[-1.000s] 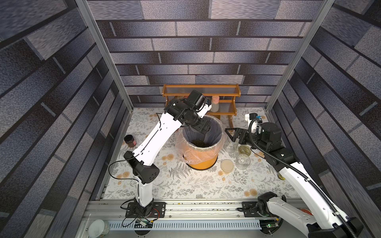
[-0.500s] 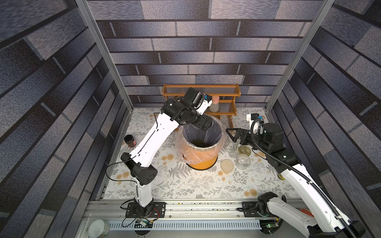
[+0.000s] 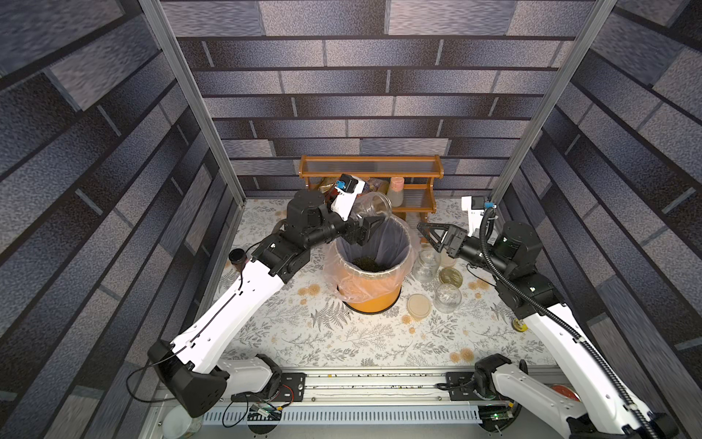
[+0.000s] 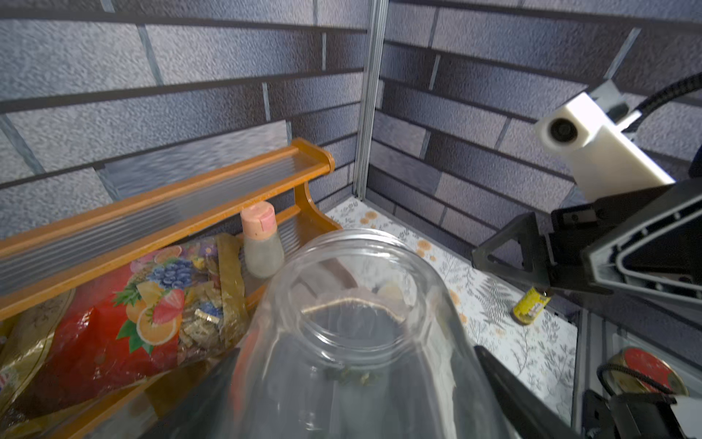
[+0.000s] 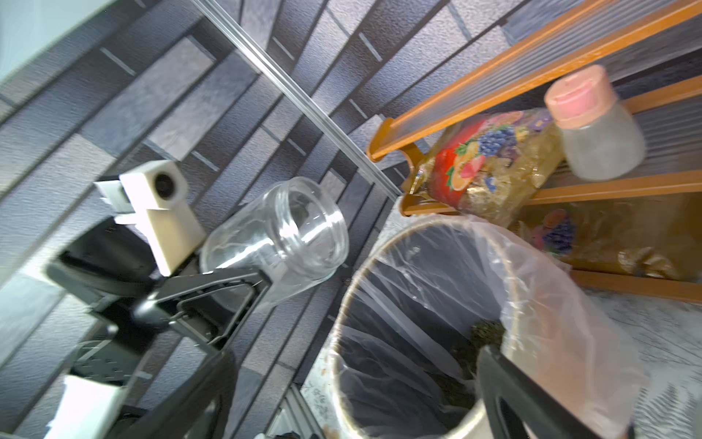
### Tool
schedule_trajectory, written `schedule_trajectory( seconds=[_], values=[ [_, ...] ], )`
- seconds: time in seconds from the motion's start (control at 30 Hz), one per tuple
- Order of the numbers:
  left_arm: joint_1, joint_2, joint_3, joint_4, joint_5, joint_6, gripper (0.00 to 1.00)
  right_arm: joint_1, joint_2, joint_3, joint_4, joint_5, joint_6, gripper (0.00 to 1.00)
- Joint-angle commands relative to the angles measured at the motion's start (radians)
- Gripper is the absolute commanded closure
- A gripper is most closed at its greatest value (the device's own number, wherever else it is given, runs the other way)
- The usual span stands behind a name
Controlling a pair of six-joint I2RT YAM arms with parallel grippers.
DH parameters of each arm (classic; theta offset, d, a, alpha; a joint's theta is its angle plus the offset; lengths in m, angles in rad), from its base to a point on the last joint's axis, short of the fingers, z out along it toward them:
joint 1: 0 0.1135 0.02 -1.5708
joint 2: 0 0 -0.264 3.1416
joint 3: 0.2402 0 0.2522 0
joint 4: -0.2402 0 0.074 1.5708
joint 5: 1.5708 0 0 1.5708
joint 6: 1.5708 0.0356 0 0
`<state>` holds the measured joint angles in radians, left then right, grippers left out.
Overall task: Empty moldy tea leaves from jars
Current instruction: Pour the moldy tea leaves from the jar into the trash bin, then place the jar at the center of the board.
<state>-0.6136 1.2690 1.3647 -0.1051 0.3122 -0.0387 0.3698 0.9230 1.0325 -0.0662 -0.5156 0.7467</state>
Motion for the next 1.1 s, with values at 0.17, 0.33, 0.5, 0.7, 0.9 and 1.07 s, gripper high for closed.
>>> schedule_trajectory(
  seconds=[0.17, 0.33, 0.5, 0.7, 0.9, 1.07],
  values=[
    [-0.009, 0.026, -0.152, 0.761, 0.055, -0.181, 0.52, -0.003, 0.048, 0.005, 0.32, -0.098, 0.255, 0.0],
    [-0.025, 0.091, -0.147, 0.884, 0.059, -0.237, 0.52, -0.003, 0.082, 0.062, 0.301, -0.083, 0.266, 0.0],
    [-0.051, 0.139, -0.113, 0.904, 0.074, -0.241, 0.52, -0.003, 0.11, 0.095, 0.294, -0.07, 0.26, 0.0],
    [-0.064, 0.174, -0.092, 0.92, 0.093, -0.244, 0.52, -0.002, 0.158, 0.15, 0.272, -0.065, 0.249, 0.0],
    [-0.072, 0.201, -0.057, 0.931, 0.107, -0.247, 0.52, -0.001, 0.205, 0.188, 0.252, -0.063, 0.241, 0.0],
    [-0.078, 0.227, -0.027, 0.924, 0.131, -0.251, 0.52, -0.002, 0.232, 0.218, 0.256, -0.063, 0.243, 0.0]
  ],
)
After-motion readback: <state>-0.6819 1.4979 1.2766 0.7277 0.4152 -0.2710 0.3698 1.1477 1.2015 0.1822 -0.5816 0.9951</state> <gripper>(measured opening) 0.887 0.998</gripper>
